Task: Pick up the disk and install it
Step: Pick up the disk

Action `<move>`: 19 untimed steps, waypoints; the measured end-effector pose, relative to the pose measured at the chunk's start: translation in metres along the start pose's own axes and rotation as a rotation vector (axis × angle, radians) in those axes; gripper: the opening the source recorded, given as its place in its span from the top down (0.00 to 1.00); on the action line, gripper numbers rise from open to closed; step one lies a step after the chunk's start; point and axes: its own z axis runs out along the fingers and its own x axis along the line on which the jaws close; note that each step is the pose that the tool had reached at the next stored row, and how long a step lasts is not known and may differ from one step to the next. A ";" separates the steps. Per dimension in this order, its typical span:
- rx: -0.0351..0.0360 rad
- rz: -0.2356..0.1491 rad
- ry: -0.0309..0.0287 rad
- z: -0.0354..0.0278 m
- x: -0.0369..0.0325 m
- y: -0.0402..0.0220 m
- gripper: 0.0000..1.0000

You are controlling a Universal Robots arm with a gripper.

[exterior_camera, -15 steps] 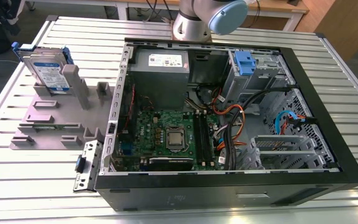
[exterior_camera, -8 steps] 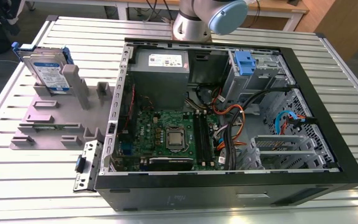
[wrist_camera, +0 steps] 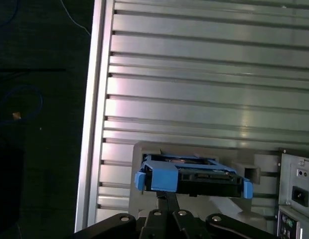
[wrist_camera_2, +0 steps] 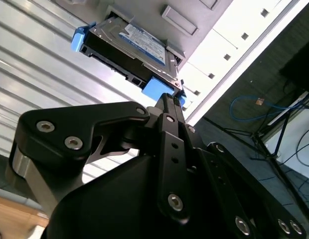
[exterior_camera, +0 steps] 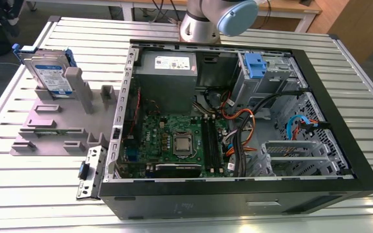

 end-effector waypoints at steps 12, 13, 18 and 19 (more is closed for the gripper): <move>-0.0024 -0.192 0.0083 0.0000 0.0000 0.0000 0.89; -0.0024 -0.194 0.0083 0.0000 0.0000 0.0000 0.89; -0.0024 -0.195 0.0083 0.0000 0.0000 0.0000 0.89; -0.0024 -0.195 0.0083 0.0000 0.0000 0.0000 0.89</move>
